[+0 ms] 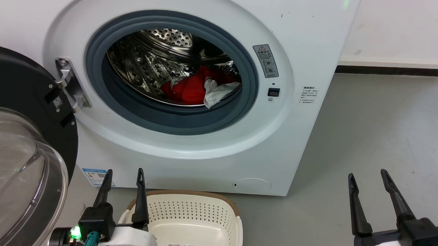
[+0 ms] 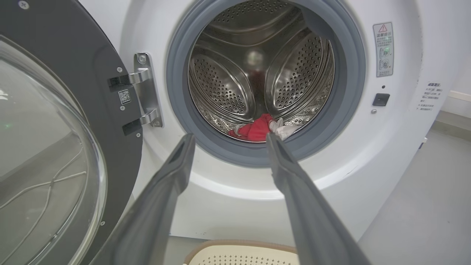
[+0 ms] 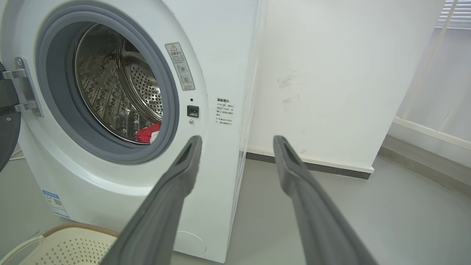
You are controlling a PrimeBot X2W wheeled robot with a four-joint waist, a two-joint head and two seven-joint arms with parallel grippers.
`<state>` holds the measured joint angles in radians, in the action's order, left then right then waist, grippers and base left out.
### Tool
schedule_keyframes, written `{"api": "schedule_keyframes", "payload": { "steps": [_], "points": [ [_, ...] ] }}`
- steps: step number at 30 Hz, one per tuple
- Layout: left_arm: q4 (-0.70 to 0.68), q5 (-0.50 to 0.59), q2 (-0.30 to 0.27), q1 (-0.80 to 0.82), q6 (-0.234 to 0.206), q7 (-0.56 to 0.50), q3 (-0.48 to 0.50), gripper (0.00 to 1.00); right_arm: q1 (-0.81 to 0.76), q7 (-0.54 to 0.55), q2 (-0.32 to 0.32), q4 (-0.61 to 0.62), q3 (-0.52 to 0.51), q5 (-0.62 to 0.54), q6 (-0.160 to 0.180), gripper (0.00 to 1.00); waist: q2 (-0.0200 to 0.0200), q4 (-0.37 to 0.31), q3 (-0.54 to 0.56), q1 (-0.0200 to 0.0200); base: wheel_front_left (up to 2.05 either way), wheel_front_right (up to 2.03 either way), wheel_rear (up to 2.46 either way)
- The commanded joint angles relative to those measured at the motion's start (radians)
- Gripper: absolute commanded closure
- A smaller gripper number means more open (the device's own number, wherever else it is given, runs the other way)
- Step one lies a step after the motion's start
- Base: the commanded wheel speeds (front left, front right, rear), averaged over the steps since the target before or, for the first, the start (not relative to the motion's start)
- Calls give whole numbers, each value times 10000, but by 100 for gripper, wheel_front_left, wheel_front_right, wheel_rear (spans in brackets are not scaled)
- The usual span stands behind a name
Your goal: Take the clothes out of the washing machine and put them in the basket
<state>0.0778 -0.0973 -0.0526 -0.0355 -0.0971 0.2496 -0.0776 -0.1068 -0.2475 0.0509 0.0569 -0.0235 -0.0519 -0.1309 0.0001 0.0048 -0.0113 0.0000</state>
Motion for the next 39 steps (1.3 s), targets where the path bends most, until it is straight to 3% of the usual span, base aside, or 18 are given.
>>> {"api": "schedule_keyframes", "payload": {
  "steps": [1,27,35,39],
  "points": [
    [-8,212,15,-86,-17,76,-11,0,-122,-115,-12,76,11,-209,3,0,-1,2,4,0,0,0,0],
    [271,388,30,-142,-106,162,-19,0,-129,-179,-13,-254,-11,-329,5,0,-1,9,56,0,0,0,0],
    [1073,71,30,478,122,162,114,0,36,-179,-13,-179,95,-336,5,0,-1,-158,-146,0,0,0,0],
    [1739,184,-11,1454,475,162,312,0,191,-179,-15,-93,139,-321,5,0,-1,-375,-536,0,0,0,0]
  ]
}}
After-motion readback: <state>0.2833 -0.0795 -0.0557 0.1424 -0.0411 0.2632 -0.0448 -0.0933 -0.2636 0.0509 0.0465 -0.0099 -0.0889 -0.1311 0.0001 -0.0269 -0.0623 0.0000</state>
